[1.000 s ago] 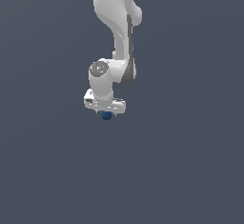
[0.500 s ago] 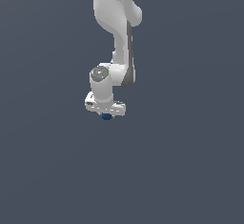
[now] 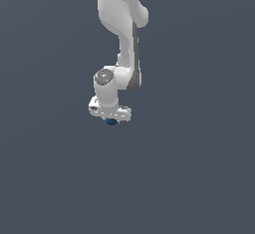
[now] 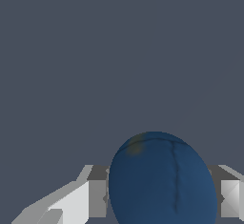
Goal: Pick up the object and move it to a goal position.
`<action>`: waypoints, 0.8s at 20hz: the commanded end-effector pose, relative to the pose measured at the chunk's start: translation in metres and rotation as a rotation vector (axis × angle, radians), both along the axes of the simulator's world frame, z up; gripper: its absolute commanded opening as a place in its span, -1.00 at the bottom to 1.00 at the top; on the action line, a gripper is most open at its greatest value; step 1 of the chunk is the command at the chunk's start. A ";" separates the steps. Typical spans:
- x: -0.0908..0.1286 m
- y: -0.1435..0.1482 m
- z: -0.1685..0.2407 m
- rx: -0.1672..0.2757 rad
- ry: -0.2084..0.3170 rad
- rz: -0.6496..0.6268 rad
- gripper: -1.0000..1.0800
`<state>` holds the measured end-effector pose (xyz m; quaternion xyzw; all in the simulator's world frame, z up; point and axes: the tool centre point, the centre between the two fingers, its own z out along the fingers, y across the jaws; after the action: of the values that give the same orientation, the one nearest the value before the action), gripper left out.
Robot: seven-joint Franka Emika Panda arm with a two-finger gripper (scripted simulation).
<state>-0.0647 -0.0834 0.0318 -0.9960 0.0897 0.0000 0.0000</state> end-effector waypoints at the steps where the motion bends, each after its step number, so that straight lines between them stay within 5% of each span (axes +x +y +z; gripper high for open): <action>1: 0.001 0.001 0.002 0.000 -0.001 0.000 -1.00; 16: 0.035 0.030 0.083 -0.001 0.000 0.000 -1.00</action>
<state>-0.0354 -0.0582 0.1014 -0.9960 0.0899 0.0004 -0.0003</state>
